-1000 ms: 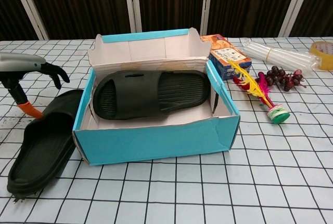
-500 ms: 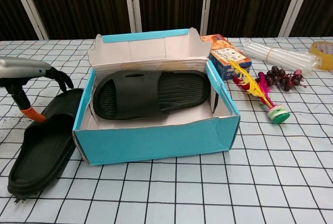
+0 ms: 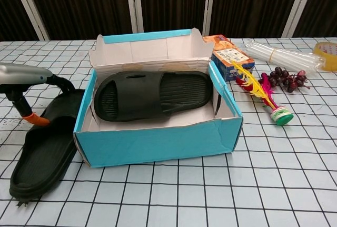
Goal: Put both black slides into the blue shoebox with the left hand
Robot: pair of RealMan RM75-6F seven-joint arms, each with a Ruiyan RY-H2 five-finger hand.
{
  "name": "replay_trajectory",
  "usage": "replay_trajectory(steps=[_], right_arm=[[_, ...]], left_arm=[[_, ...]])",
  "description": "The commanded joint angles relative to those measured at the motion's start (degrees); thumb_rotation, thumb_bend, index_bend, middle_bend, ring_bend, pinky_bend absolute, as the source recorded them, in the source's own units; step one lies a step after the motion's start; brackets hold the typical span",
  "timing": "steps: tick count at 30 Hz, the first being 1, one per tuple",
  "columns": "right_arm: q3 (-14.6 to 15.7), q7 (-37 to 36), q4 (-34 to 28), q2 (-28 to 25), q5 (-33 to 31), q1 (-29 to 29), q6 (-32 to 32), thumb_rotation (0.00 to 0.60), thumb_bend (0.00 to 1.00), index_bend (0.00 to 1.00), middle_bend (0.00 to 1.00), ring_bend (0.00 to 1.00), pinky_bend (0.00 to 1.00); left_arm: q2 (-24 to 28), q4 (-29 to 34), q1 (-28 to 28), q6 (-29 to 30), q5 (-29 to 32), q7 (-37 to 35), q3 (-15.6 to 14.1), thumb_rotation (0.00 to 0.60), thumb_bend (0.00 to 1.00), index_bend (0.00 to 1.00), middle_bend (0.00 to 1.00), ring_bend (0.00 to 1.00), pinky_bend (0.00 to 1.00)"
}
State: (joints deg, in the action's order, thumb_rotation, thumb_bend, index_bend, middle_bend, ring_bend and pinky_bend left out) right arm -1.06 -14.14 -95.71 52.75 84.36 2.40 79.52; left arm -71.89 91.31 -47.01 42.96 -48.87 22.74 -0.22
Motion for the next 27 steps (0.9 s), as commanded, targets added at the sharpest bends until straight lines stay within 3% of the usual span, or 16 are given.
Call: replay_trajectory(steps=[1,12,27], right_arm=[[0.49,1.24,-0.1,0.63,0.33,-0.52,0.26,0.6,0.31,0.15,0.11,0.18,0.14],[0.36,0.2,-0.05,0.43,0.96,-0.64,1.04,0.6,0.31,0.15,0.11,0.18,0.14],[0.22,-0.14,0.27,0.38,0.49,-0.38,0.45,0.6,0.31,0.15,0.11,0.18,0.14]], left_arm=[[0.75,0.62,-0.43,-0.24,0.49,0.08,0.16,0.522,0.05,0.13,0.13,0.0,0.03],[5.65,5.12,-1.21,0.58,2.48,0.81,-0.05,0.524,0.05,0.13,0.14,0.0,0.03],[0.65,1.35,-1.81,-0.5,1.42,-0.12,-0.49,0.542,0.05,0.13,0.17,0.0,0.03]])
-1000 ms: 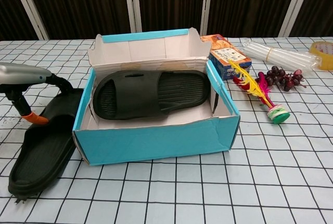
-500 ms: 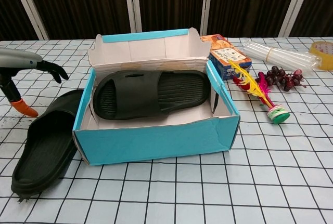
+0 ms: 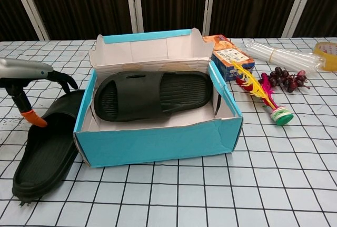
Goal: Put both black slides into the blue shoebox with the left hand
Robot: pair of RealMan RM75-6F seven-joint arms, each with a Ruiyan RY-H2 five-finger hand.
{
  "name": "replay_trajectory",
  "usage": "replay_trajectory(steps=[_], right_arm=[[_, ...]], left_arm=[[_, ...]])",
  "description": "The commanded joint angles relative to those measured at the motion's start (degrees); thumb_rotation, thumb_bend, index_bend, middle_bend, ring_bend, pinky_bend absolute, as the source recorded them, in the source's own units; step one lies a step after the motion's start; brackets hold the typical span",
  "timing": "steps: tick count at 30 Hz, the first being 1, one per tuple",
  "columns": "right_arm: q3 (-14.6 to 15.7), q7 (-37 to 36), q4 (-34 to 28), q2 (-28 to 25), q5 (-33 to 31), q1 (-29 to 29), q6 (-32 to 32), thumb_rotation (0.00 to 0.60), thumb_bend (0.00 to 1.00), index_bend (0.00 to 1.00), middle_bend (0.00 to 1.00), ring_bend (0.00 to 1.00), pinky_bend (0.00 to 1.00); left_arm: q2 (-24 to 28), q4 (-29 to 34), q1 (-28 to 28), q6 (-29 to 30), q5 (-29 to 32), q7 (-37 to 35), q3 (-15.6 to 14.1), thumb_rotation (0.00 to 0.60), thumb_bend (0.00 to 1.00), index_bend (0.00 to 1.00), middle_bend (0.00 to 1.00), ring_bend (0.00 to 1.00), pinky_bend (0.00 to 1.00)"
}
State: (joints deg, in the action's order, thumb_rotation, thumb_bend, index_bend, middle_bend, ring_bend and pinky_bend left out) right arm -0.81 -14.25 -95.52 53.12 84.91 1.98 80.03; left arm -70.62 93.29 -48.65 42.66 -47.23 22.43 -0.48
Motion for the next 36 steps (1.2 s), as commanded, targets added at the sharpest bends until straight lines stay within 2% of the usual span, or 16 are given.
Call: replay_trajectory(steps=[1,8,12,20,25,29,36], right_arm=[[-0.05,-0.07,0.13,0.02,-0.07,0.05,-0.06,0.6,0.31,0.15,0.11,0.18,0.14],[-0.06,-0.21,0.22,-0.01,-0.01,0.13,-0.13,0.6,0.31,0.15,0.11,0.18,0.14],[-0.12,-0.13,0.16,-0.05,-0.01,0.15,-0.07,0.6,0.31,0.15,0.11,0.18,0.14],[-0.03,-0.2,0.0,-0.19,0.22,0.16,-0.03,0.6,0.31,0.15,0.11,0.18,0.14],[0.0,-0.16,-0.13,-0.24,0.32,0.18,-0.03,0.6,0.31,0.15,0.11,0.18,0.14],[0.0,-0.23,-0.2,-0.28,0.34,0.14,0.07,0.6,0.31,0.15,0.11,0.18,0.14],[0.1,-0.5,-0.24,-0.36,0.56,0.26,-0.13,0.6,0.31,0.15,0.11,0.18,0.14]], left_arm=[[-0.89,-0.91,-0.24,-0.24,-0.16,0.31,-0.32,0.543,0.06,0.13,0.17,0.0,0.03],[-2.28,-2.12,-0.32,-0.18,0.08,-0.24,-0.13,0.553,0.08,0.13,0.19,0.0,0.03],[-3.1,-2.84,-0.31,-0.13,-0.64,-0.4,-0.22,0.593,0.13,0.15,0.24,0.0,0.03],[-2.2,-2.63,1.45,3.46,-4.17,-2.29,0.67,0.6,0.32,0.29,0.41,0.0,0.03],[-1.28,-2.25,2.31,4.55,-5.29,-3.28,1.09,0.6,0.39,0.35,0.47,0.02,0.03],[0.24,-1.41,3.09,5.59,-6.23,-3.87,1.39,0.6,0.41,0.44,0.5,0.03,0.03],[6.73,3.62,4.71,8.38,-8.54,-5.55,2.64,0.6,0.41,0.46,0.5,0.03,0.03]])
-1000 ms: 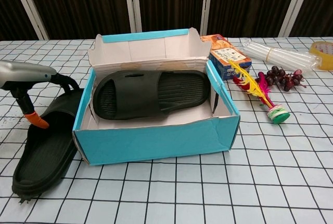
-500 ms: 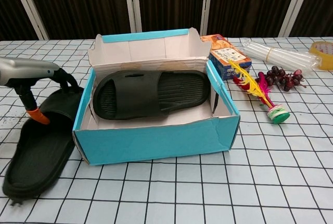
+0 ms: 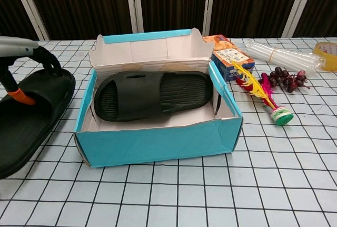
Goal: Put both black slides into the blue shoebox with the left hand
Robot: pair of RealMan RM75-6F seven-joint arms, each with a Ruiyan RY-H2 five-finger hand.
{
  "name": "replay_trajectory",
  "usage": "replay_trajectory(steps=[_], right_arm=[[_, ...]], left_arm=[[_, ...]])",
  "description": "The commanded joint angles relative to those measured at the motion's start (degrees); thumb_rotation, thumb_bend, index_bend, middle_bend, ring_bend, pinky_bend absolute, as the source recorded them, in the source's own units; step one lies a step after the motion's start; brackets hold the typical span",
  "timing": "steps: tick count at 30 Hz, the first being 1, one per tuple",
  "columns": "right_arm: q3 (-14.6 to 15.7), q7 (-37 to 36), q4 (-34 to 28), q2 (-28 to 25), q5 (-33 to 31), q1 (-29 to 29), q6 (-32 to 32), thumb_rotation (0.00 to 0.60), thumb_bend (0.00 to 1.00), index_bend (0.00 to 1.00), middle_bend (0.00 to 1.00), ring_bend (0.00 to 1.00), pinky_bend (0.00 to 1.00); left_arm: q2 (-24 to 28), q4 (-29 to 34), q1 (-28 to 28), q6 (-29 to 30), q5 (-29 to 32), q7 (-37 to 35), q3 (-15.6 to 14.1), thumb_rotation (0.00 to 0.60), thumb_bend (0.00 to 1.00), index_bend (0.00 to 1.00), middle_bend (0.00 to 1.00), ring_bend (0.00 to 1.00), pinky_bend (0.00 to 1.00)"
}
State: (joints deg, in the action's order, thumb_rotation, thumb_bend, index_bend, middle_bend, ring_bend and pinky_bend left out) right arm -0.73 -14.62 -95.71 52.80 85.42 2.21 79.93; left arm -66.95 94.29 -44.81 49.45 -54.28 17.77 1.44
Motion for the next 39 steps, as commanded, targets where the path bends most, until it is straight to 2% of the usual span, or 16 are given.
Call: replay_trajectory(steps=[1,5,8,11,13,17,20,23,30,34,39], right_arm=[[0.03,-0.18,-0.06,-0.08,0.1,0.03,-0.01,0.6,0.31,0.15,0.11,0.18,0.14],[0.03,-0.63,-0.26,-0.37,0.23,-0.1,0.3,0.6,0.31,0.15,0.11,0.18,0.14],[0.04,-1.0,-0.42,-0.62,0.46,-0.21,0.63,0.6,0.31,0.15,0.11,0.18,0.14],[0.03,-1.32,-0.49,-0.76,0.63,-0.27,0.88,0.6,0.31,0.15,0.11,0.18,0.14],[0.05,-1.6,-0.46,-0.8,0.74,-0.27,0.9,0.6,0.31,0.15,0.11,0.18,0.14],[0.03,-2.02,-0.34,-0.87,0.71,-0.27,0.91,0.6,0.31,0.15,0.11,0.18,0.14],[0.03,-2.31,-0.31,-0.94,0.82,-0.38,1.19,0.6,0.31,0.15,0.11,0.18,0.14],[0.07,-2.7,-0.18,-1.0,0.87,-0.48,1.31,0.6,0.31,0.15,0.11,0.18,0.14],[0.0,-4.0,0.62,-1.03,0.68,-0.49,1.23,0.6,0.31,0.15,0.11,0.18,0.14],[-0.07,-4.4,1.0,-0.98,0.39,-0.4,0.94,0.6,0.31,0.15,0.11,0.18,0.14],[-0.16,-4.73,1.35,-0.93,0.1,-0.38,0.79,0.6,0.31,0.15,0.11,0.18,0.14]], left_arm=[[4.49,3.82,1.17,2.36,-2.32,-1.08,1.0,0.6,0.42,0.46,0.5,0.03,0.03],[11.02,9.46,2.21,6.51,-6.49,-1.18,2.64,0.6,0.42,0.47,0.5,0.03,0.03],[17.06,14.59,2.59,12.28,-11.32,0.8,5.41,0.6,0.41,0.47,0.5,0.04,0.03],[21.76,18.44,2.25,16.95,-15.81,5.15,7.97,0.6,0.41,0.48,0.5,0.05,0.04],[24.46,20.36,1.26,19.49,-20.13,10.67,9.64,0.6,0.41,0.48,0.5,0.05,0.04],[27.55,23.39,-1.94,19.39,-27.55,21.88,11.83,0.6,0.41,0.49,0.5,0.05,0.05],[28.02,24.34,-5.31,15.48,-32.63,29.47,12.35,0.6,0.41,0.49,0.5,0.05,0.05],[26.25,24.63,-8.77,10.4,-36.06,35.28,12.32,0.6,0.41,0.49,0.5,0.05,0.05],[15.48,20.8,-15.59,0.61,-39.23,44.15,11.91,0.6,0.41,0.49,0.51,0.05,0.05],[8.87,17.02,-18.12,-2.46,-39.1,45.09,11.54,0.6,0.41,0.49,0.51,0.05,0.05],[1.41,13.05,-18.15,-1.63,-36.86,41.78,10.87,0.6,0.41,0.49,0.51,0.05,0.05]])
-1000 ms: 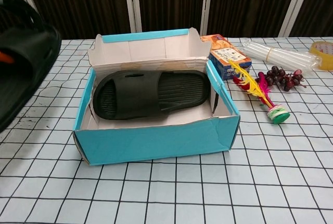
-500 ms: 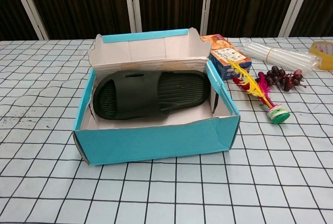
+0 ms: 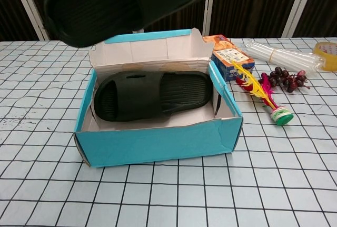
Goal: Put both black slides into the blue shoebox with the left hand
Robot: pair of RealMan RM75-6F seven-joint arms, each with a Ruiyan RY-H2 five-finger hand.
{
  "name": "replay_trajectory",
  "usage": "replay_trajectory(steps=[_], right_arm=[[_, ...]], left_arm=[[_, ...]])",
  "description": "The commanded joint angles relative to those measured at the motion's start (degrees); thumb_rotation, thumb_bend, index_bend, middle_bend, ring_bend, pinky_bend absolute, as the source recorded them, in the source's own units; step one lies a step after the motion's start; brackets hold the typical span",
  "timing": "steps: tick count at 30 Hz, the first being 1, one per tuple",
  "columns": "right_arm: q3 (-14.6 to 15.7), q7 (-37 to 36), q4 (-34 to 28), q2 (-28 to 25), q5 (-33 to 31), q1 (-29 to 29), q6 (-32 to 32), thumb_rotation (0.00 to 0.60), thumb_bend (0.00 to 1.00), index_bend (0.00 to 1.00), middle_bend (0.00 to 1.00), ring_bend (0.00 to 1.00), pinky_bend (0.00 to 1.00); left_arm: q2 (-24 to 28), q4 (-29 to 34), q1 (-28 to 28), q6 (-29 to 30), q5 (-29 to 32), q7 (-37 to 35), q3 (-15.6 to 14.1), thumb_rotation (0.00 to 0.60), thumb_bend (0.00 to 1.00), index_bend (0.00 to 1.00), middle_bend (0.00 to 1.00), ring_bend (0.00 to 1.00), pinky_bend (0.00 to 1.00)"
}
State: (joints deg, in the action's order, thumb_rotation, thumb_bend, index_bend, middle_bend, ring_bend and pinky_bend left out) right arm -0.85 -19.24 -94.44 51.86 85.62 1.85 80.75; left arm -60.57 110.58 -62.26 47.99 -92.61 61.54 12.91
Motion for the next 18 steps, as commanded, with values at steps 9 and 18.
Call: replay_trajectory(steps=[9,18], right_arm=[[-0.11,-0.59,0.52,0.03,-0.5,-0.03,-0.28,0.6,0.31,0.15,0.11,0.18,0.14],[-0.24,-0.63,0.52,0.03,-0.68,-0.02,-0.33,0.6,0.31,0.15,0.11,0.18,0.14]], left_arm=[[-12.03,-9.42,-0.53,-0.61,1.59,-3.54,-3.52,0.6,0.41,0.49,0.51,0.05,0.05],[-18.13,-14.98,-0.98,-0.12,-0.5,-5.7,-5.26,0.6,0.41,0.49,0.51,0.05,0.05]])
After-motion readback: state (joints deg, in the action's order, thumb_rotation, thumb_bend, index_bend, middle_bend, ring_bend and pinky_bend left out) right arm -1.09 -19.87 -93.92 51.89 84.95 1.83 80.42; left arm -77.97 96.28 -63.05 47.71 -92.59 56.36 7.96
